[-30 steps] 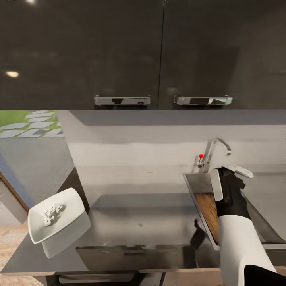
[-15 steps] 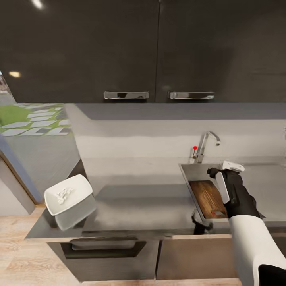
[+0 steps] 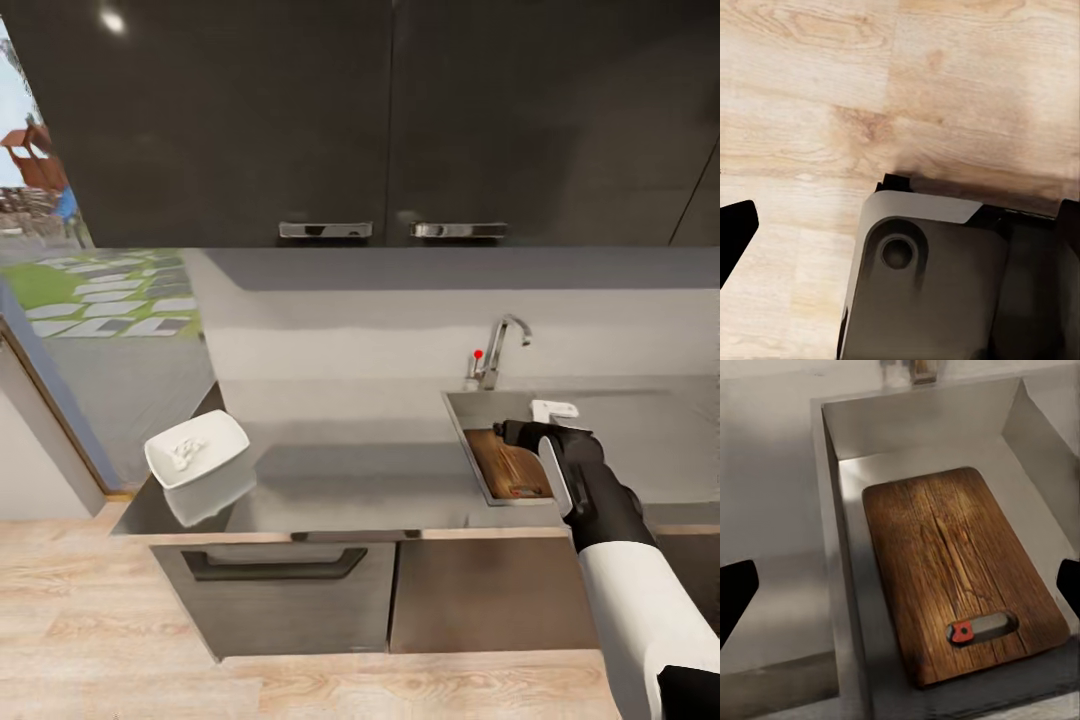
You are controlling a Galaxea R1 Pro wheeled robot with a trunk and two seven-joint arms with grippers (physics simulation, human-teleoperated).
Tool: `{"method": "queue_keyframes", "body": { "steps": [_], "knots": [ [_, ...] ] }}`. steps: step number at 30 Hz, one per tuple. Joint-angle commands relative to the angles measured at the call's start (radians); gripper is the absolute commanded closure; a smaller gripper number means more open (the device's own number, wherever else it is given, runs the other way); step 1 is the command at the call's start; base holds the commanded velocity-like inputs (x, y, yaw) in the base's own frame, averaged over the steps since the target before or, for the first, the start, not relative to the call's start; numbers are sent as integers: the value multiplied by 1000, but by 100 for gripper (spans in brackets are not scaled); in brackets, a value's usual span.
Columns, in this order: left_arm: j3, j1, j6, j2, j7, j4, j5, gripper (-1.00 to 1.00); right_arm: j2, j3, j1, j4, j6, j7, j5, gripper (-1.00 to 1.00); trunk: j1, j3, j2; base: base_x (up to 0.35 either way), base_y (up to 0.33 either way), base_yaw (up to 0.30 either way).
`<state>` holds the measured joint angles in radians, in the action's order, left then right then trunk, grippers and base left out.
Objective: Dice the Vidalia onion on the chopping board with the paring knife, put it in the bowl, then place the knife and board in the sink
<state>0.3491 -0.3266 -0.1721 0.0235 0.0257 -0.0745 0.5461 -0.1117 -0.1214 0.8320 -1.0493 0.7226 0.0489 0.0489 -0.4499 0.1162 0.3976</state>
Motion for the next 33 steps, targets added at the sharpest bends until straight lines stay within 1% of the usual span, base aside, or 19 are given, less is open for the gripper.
{"method": "queue_keyframes", "body": {
  "steps": [1,8,33],
  "knots": [
    [8,-2,-6,0,2,-4,6,-100,0,1,1,-1,5,-7,5,-100,0,2,2,-337,0,0],
    [8,-2,-6,0,2,-4,6,-100,1,2,1,0,5,-14,6,-100,0,2,2,-337,33,0],
    [8,-2,-5,0,2,-4,7,-100,1,3,1,12,5,-15,5,-100,0,2,2,-338,105,0]
  ]
}}
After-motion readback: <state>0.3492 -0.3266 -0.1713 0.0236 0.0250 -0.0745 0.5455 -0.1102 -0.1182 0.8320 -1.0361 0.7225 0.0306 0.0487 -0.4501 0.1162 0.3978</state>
